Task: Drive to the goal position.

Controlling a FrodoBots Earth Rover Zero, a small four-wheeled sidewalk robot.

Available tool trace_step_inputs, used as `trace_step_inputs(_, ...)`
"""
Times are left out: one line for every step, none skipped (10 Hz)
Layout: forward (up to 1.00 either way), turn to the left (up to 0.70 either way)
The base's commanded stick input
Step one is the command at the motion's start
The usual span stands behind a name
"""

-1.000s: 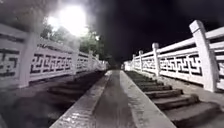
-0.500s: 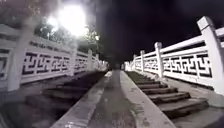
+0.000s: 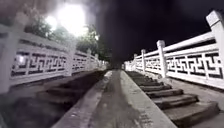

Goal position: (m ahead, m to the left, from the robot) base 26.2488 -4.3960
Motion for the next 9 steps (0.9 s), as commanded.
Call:
trace_step_inputs(0.45,0.0)
trace_step_inputs(0.45,0.0)
trace_step_inputs(0.45,0.0)
trace_step_inputs(0.45,0.0)
trace_step_inputs(0.45,0.0)
trace_step_inputs(0.45,0.0)
trace_step_inputs(0.45,0.0)
trace_step_inputs(0.45,0.0)
trace_step_inputs(0.45,0.0)
